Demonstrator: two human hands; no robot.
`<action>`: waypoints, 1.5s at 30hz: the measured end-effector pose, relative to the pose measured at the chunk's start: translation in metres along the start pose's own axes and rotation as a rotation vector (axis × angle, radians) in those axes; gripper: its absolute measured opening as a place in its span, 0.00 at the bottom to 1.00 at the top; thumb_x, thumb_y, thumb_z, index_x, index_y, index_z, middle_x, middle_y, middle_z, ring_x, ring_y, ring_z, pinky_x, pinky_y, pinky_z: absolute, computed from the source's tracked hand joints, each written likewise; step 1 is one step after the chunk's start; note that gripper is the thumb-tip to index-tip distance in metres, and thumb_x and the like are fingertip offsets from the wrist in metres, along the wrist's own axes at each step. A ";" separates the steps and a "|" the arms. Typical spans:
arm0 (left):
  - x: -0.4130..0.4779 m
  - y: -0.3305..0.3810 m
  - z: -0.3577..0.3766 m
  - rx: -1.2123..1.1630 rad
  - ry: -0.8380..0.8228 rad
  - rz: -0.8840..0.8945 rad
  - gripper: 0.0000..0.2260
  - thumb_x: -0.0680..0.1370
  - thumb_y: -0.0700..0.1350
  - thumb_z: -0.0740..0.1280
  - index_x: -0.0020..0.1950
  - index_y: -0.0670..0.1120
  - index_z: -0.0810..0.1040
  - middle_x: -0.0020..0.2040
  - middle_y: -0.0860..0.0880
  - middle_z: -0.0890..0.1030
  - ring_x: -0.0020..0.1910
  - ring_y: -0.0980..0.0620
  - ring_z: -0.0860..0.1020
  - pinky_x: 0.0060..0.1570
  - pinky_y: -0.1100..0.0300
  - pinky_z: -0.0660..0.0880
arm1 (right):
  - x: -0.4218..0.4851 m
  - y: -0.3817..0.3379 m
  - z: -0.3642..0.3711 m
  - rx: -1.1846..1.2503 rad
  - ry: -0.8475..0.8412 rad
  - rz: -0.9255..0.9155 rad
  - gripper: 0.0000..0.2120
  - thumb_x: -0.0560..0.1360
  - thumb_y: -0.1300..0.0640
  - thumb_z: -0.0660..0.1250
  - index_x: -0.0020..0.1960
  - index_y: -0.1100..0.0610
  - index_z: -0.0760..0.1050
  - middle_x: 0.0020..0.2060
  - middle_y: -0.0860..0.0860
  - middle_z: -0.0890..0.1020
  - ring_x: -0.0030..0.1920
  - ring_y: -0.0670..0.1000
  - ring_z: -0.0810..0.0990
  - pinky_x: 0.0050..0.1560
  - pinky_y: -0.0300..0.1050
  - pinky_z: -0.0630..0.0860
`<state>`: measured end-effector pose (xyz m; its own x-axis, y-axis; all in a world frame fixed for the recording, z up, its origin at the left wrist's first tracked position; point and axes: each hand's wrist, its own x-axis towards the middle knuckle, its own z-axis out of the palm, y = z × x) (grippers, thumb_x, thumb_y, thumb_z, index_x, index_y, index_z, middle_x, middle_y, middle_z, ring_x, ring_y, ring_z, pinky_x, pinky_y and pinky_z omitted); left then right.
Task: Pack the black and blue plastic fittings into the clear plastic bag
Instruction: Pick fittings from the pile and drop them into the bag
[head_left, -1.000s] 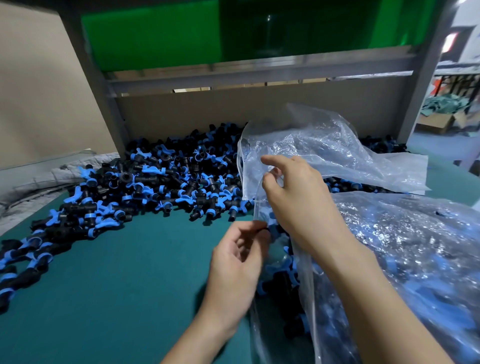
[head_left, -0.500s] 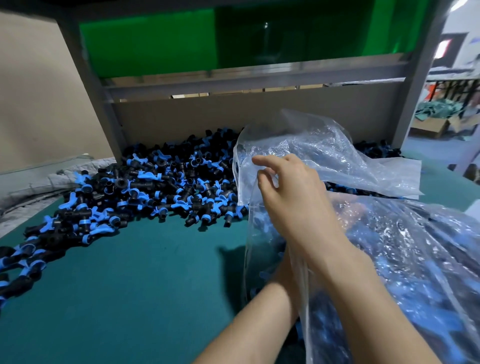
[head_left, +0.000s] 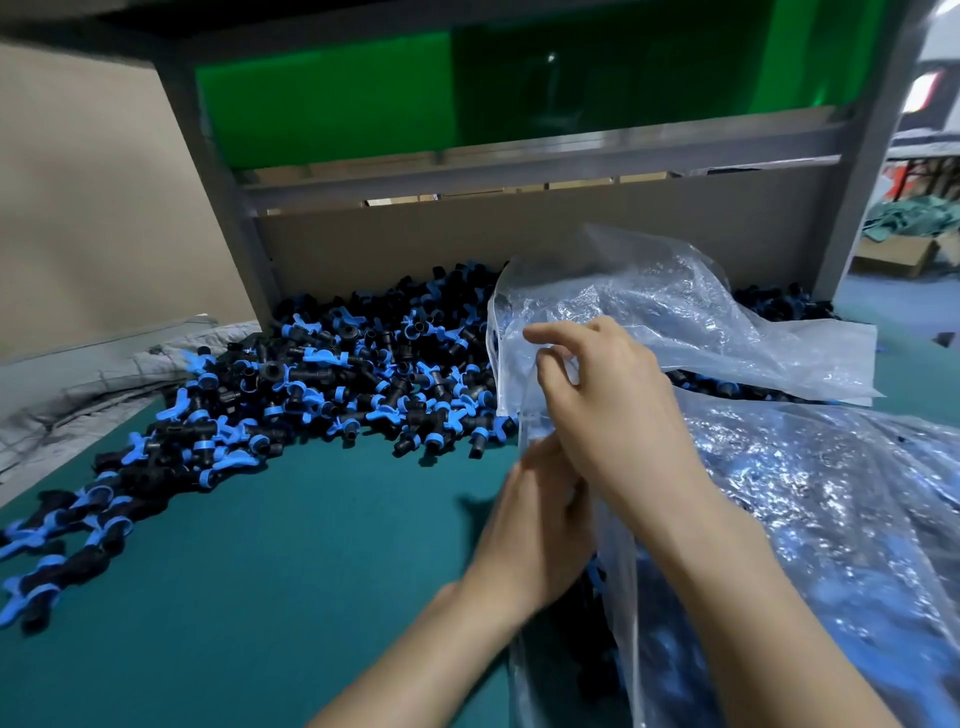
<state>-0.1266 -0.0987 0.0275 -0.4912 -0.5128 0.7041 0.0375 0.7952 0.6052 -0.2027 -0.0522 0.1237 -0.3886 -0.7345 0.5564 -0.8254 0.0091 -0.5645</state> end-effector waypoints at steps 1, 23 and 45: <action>-0.001 -0.001 -0.008 0.073 0.039 0.068 0.13 0.73 0.31 0.62 0.45 0.49 0.77 0.43 0.53 0.80 0.43 0.51 0.79 0.41 0.65 0.71 | -0.001 0.000 0.001 -0.005 -0.012 0.007 0.16 0.81 0.53 0.57 0.65 0.44 0.77 0.54 0.49 0.76 0.55 0.58 0.78 0.55 0.55 0.74; -0.028 -0.074 -0.079 0.072 0.336 -0.592 0.04 0.79 0.47 0.69 0.50 0.56 0.78 0.45 0.58 0.82 0.45 0.63 0.79 0.45 0.68 0.74 | -0.014 0.025 0.028 -0.489 -0.372 0.089 0.20 0.80 0.60 0.56 0.65 0.42 0.74 0.55 0.50 0.71 0.39 0.58 0.72 0.36 0.48 0.65; -0.044 -0.053 -0.076 0.235 0.221 -0.229 0.17 0.78 0.42 0.69 0.58 0.64 0.76 0.53 0.61 0.78 0.54 0.61 0.77 0.48 0.74 0.68 | -0.014 0.027 0.029 -0.562 -0.367 -0.004 0.10 0.82 0.45 0.58 0.57 0.49 0.71 0.51 0.49 0.70 0.40 0.58 0.75 0.35 0.49 0.68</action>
<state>-0.0407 -0.1427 -0.0071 -0.2637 -0.7226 0.6390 -0.2647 0.6912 0.6724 -0.2077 -0.0616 0.0833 -0.3026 -0.9173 0.2587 -0.9528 0.2849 -0.1046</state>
